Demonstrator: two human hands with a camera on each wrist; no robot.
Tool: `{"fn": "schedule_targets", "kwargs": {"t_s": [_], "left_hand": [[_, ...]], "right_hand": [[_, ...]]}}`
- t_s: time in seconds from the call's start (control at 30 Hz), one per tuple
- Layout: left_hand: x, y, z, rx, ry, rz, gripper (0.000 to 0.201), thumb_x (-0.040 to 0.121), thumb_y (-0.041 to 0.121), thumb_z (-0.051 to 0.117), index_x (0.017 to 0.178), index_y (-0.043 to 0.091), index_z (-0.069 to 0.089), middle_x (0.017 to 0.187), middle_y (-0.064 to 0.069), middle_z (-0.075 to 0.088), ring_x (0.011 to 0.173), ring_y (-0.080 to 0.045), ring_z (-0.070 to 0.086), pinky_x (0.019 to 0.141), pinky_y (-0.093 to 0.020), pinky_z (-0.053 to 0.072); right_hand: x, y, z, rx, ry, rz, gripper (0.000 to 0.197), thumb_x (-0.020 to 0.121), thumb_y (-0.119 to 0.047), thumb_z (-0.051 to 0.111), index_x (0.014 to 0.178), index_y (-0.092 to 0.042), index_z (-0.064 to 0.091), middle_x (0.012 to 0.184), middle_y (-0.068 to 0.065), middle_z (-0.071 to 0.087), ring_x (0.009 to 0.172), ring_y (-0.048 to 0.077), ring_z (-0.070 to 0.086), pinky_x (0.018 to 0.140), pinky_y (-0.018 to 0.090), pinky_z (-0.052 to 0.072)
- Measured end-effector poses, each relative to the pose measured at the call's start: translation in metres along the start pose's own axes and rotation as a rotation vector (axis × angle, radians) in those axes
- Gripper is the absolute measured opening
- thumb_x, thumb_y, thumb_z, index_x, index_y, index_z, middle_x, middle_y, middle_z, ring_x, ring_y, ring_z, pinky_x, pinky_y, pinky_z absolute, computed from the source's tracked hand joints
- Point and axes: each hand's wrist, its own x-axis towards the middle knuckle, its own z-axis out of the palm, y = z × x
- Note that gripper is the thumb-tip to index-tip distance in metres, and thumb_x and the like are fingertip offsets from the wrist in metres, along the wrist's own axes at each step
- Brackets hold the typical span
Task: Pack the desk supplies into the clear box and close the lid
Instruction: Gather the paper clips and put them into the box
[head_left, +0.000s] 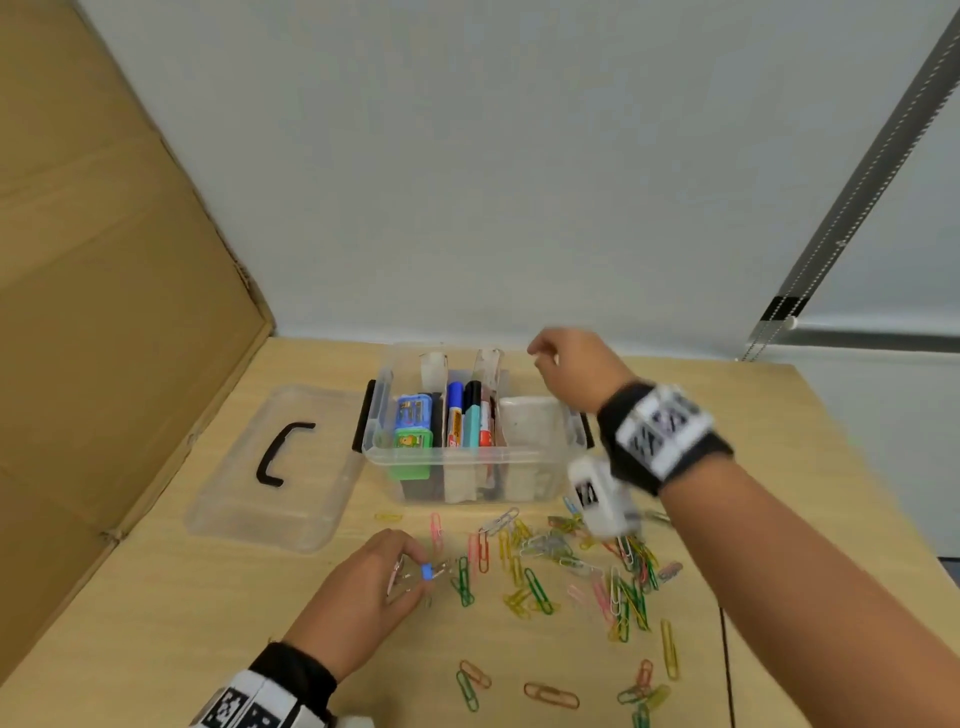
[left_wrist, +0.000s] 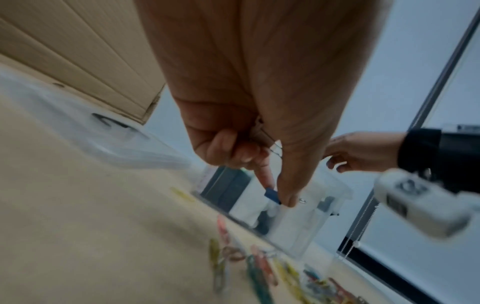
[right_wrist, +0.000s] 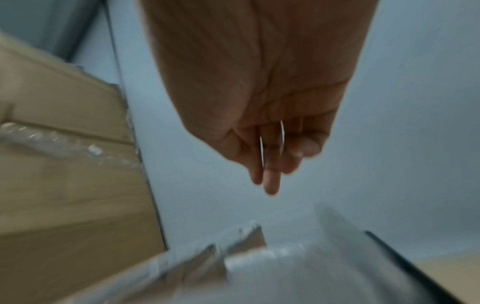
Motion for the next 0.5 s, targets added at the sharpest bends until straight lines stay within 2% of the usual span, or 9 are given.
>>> {"fn": "schedule_targets", "kwargs": {"t_s": [0.07,0.13,0.2,0.23,0.33,0.4,0.5], "left_hand": [[0.005,0.017,-0.011,-0.008,0.022,0.042,0.013,0.089,0.039,0.059,0.095,0.04,0.047,0.096,0.02,0.053,0.083,0.0,0.053,0.071,-0.011,0.042],[0.018,0.041,-0.026,-0.018,0.057,0.105,0.014,0.088,0.041,0.058,0.098,0.04,0.047,0.101,0.019,0.054,0.089,0.001,0.053,0.079,-0.012,0.044],[0.041,0.069,-0.041,0.008,0.097,0.142,0.016,0.089,0.041,0.056,0.103,0.037,0.049,0.109,0.022,0.051,0.1,0.006,0.05,0.09,-0.014,0.042],[0.057,0.081,-0.046,0.03,0.116,0.138,0.018,0.09,0.039,0.055,0.106,0.033,0.05,0.112,0.022,0.048,0.104,0.004,0.047,0.094,-0.017,0.041],[0.11,0.106,-0.054,0.113,0.177,0.109,0.019,0.091,0.033,0.056,0.107,0.023,0.053,0.114,0.007,0.055,0.097,-0.01,0.056,0.089,-0.029,0.048],[0.145,0.116,-0.052,0.23,0.183,0.077,0.021,0.09,0.029,0.057,0.108,0.018,0.054,0.114,-0.001,0.055,0.091,-0.019,0.06,0.085,-0.036,0.05],[0.185,0.129,-0.048,0.402,0.152,0.036,0.026,0.09,0.021,0.054,0.113,0.01,0.053,0.117,-0.009,0.053,0.092,-0.028,0.061,0.082,-0.04,0.052]], "right_hand": [[-0.031,0.018,0.014,-0.138,0.168,-0.09,0.034,0.096,-0.018,0.038,0.125,-0.015,0.056,0.126,0.005,0.059,0.11,0.024,0.052,0.091,0.036,0.047],[-0.056,0.031,0.031,-0.247,0.17,-0.101,0.044,0.098,-0.025,0.033,0.139,-0.015,0.042,0.142,0.002,0.046,0.114,0.024,0.045,0.093,0.036,0.045],[-0.067,0.041,0.047,-0.226,0.134,-0.066,0.051,0.1,-0.03,0.027,0.149,-0.017,0.024,0.155,-0.003,0.027,0.122,0.024,0.04,0.098,0.036,0.043],[-0.069,0.043,0.052,-0.172,0.131,-0.054,0.052,0.101,-0.03,0.024,0.151,-0.019,0.018,0.158,-0.004,0.02,0.127,0.024,0.037,0.102,0.036,0.041],[-0.07,0.046,0.063,0.005,0.156,-0.059,0.053,0.102,-0.026,0.024,0.153,-0.021,0.012,0.16,-0.006,0.013,0.135,0.021,0.03,0.109,0.03,0.032],[-0.071,0.047,0.065,0.071,0.165,-0.068,0.053,0.102,-0.024,0.024,0.153,-0.021,0.011,0.16,-0.007,0.01,0.136,0.019,0.029,0.109,0.026,0.029],[-0.07,0.049,0.066,0.07,0.175,-0.095,0.053,0.102,-0.024,0.024,0.153,-0.021,0.011,0.16,-0.006,0.01,0.139,0.018,0.029,0.106,0.02,0.024]]}}
